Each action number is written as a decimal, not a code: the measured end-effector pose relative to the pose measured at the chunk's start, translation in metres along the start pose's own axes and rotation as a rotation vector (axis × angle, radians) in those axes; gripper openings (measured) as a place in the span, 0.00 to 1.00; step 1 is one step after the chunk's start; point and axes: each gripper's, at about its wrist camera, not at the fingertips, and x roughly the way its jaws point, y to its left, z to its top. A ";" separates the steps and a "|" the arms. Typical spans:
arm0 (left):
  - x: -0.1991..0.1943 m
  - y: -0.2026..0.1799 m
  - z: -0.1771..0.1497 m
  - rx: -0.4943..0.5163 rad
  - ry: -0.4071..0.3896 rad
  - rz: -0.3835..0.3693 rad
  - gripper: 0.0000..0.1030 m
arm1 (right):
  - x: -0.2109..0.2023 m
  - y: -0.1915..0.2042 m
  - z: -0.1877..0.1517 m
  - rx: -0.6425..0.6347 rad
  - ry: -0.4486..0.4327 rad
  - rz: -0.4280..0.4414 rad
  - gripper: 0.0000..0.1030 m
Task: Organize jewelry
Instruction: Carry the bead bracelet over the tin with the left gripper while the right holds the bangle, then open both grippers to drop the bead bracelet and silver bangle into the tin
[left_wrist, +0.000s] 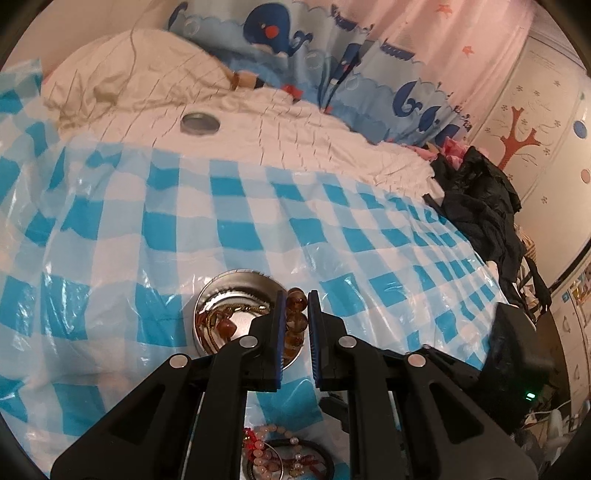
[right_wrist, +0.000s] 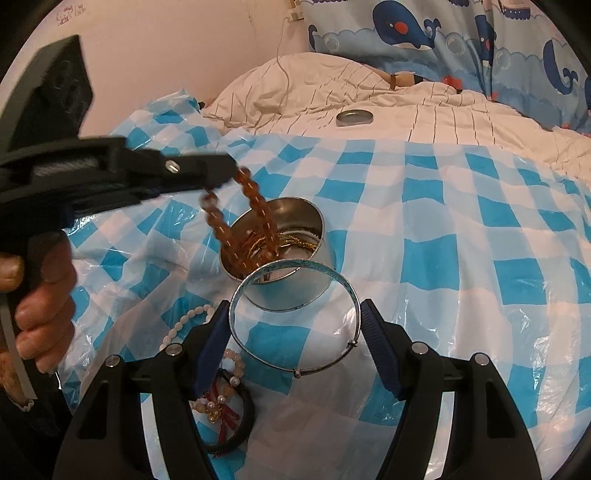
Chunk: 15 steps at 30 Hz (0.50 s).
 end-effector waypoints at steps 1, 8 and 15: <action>0.005 0.006 -0.001 -0.027 0.014 0.009 0.10 | 0.000 0.002 0.001 -0.007 -0.003 -0.006 0.66; 0.009 0.026 -0.003 -0.092 0.039 0.047 0.20 | 0.001 0.010 0.006 -0.034 -0.019 -0.016 0.66; -0.007 0.051 -0.005 -0.148 0.022 0.076 0.34 | 0.020 0.037 0.032 -0.117 -0.043 -0.041 0.66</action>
